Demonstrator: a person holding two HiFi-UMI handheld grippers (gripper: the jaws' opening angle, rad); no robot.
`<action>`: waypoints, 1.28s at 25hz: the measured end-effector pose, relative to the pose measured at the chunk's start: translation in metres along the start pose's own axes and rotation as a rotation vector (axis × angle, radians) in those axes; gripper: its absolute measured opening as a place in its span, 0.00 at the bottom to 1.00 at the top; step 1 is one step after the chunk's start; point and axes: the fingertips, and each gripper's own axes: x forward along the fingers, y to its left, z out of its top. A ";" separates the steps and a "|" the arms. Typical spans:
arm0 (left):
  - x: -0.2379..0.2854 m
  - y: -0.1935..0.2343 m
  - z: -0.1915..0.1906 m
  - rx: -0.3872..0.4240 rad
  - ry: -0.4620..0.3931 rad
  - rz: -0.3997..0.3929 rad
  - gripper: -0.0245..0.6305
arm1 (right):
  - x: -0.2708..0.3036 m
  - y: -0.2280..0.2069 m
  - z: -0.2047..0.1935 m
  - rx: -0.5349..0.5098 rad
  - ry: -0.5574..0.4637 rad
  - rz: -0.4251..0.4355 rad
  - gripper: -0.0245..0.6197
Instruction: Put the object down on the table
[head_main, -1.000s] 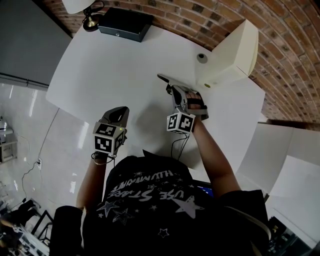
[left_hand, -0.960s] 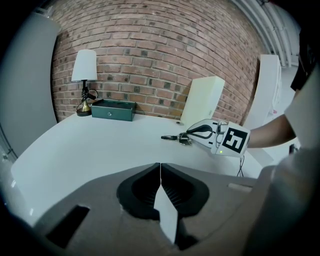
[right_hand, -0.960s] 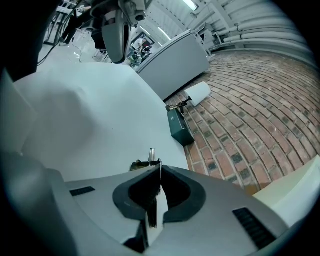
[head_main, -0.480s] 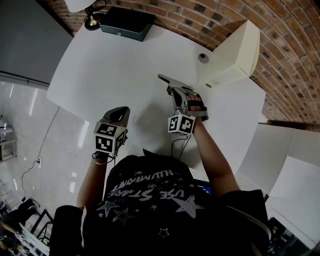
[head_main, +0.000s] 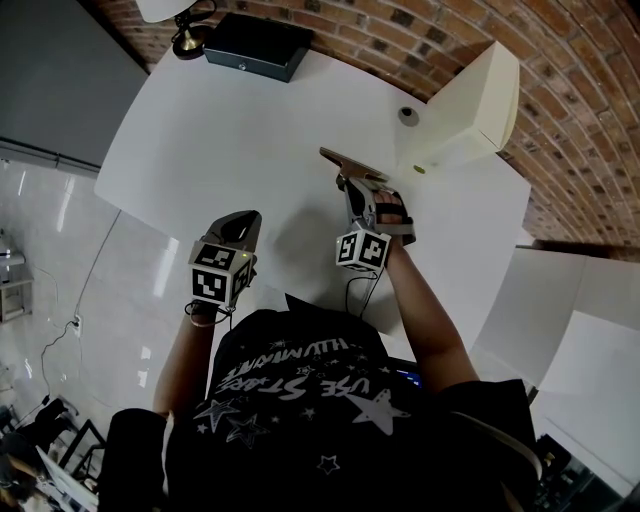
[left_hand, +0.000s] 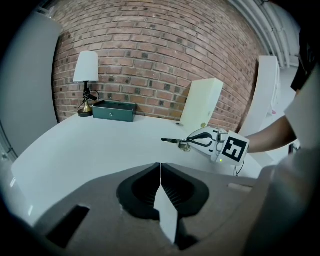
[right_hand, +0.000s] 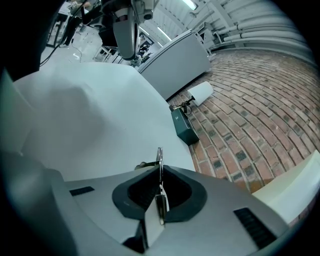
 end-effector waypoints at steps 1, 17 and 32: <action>-0.001 0.000 0.000 0.000 -0.002 -0.002 0.07 | -0.001 0.002 -0.001 -0.003 0.001 0.000 0.08; -0.047 0.009 -0.006 -0.003 -0.077 0.002 0.07 | -0.025 -0.009 0.026 0.103 0.023 -0.041 0.16; -0.141 0.012 -0.059 0.004 -0.165 -0.019 0.07 | -0.108 -0.017 0.094 0.340 0.034 -0.217 0.09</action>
